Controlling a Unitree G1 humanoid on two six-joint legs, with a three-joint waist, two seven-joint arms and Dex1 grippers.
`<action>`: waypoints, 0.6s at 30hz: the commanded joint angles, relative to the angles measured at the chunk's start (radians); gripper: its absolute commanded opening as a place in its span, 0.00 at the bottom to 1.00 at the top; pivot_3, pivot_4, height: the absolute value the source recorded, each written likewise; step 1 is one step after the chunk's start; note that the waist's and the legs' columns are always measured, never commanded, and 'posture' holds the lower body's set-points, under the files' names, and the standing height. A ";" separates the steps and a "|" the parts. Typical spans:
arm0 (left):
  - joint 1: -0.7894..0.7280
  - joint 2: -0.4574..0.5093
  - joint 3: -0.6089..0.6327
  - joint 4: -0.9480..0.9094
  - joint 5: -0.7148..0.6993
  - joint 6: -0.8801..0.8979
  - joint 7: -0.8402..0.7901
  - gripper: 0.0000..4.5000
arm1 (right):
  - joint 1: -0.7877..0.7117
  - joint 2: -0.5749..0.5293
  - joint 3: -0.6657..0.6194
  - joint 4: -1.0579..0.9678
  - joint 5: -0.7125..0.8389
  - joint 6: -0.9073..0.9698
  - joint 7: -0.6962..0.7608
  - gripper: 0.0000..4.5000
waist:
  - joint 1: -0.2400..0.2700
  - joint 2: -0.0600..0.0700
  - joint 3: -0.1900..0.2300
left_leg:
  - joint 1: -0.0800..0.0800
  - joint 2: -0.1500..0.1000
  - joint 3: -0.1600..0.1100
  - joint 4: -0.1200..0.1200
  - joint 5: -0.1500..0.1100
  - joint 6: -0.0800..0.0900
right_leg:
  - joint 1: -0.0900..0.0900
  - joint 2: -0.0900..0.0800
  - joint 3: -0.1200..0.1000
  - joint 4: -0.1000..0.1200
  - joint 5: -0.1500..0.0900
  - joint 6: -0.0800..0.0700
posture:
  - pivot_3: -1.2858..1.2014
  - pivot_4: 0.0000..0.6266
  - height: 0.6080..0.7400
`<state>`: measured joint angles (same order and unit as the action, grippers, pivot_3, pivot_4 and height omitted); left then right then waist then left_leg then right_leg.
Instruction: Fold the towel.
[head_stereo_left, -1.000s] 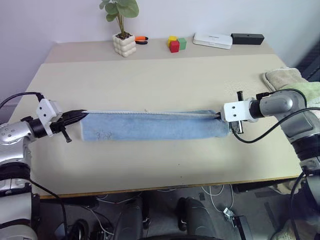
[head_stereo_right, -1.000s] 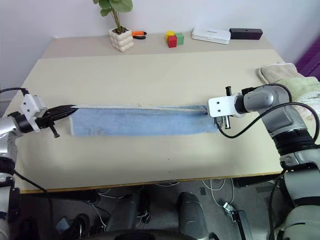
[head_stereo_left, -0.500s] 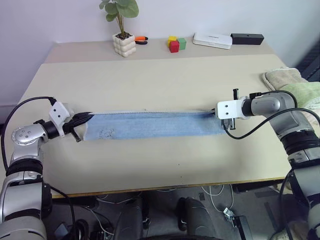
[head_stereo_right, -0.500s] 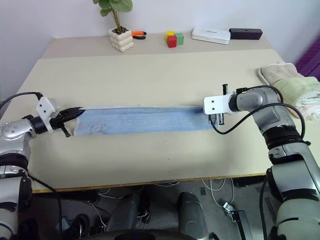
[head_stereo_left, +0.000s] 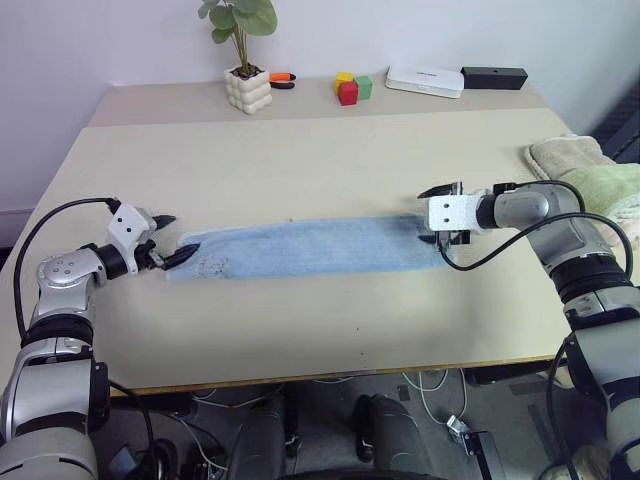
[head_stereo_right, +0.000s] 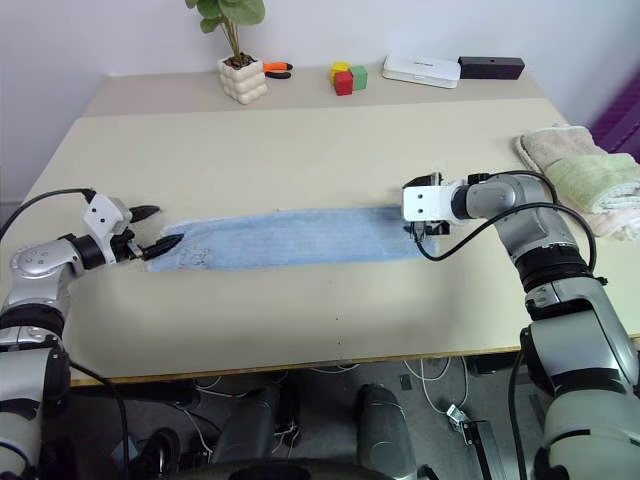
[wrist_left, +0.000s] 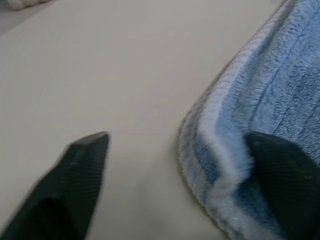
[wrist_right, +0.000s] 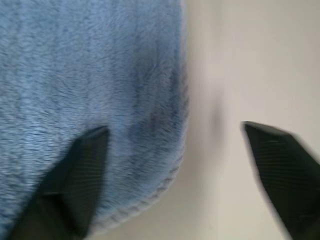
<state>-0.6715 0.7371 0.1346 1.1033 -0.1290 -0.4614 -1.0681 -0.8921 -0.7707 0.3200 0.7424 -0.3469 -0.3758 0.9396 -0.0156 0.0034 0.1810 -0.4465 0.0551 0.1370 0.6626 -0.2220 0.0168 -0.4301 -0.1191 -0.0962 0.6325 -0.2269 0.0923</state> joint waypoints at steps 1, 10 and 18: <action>-0.031 0.040 0.050 -0.015 -0.034 0.018 0.016 0.99 | -0.007 0.007 -0.109 -0.054 0.129 0.113 0.033 0.99 | 0.000 0.000 0.000 | 0.000 0.000 0.000 0.000 0.000 0.000 | 0.000 0.000 0.000 0.000 0.000 0.000 | 0.52 0.24 1.00; -0.054 0.047 0.167 -0.147 -0.139 0.161 0.111 0.36 | 0.128 0.145 -0.406 -0.450 0.511 0.603 -0.070 0.47 | 0.003 0.000 0.000 | 0.000 0.000 -0.002 0.001 -0.002 0.003 | 0.001 0.000 0.000 0.001 0.000 0.000 | 0.52 0.24 1.00; 0.045 -0.241 0.197 -0.771 -0.364 0.646 0.454 0.00 | 0.292 0.457 -0.448 -0.749 0.574 0.862 -0.459 0.01 | 0.006 -0.002 -0.001 | 0.001 -0.001 -0.005 0.002 -0.002 0.003 | 0.003 0.000 0.000 0.002 0.001 0.002 | 0.52 0.24 1.00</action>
<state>-0.6523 0.5345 0.3323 0.4633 -0.4367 0.0897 -0.7051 -0.6192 -0.3348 -0.1242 0.0563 0.2311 0.4624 0.5586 -0.0100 0.0015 0.1798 -0.4460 0.0533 0.1322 0.6644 -0.2237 0.0198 -0.4266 -0.1194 -0.0961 0.6341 -0.2254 0.0946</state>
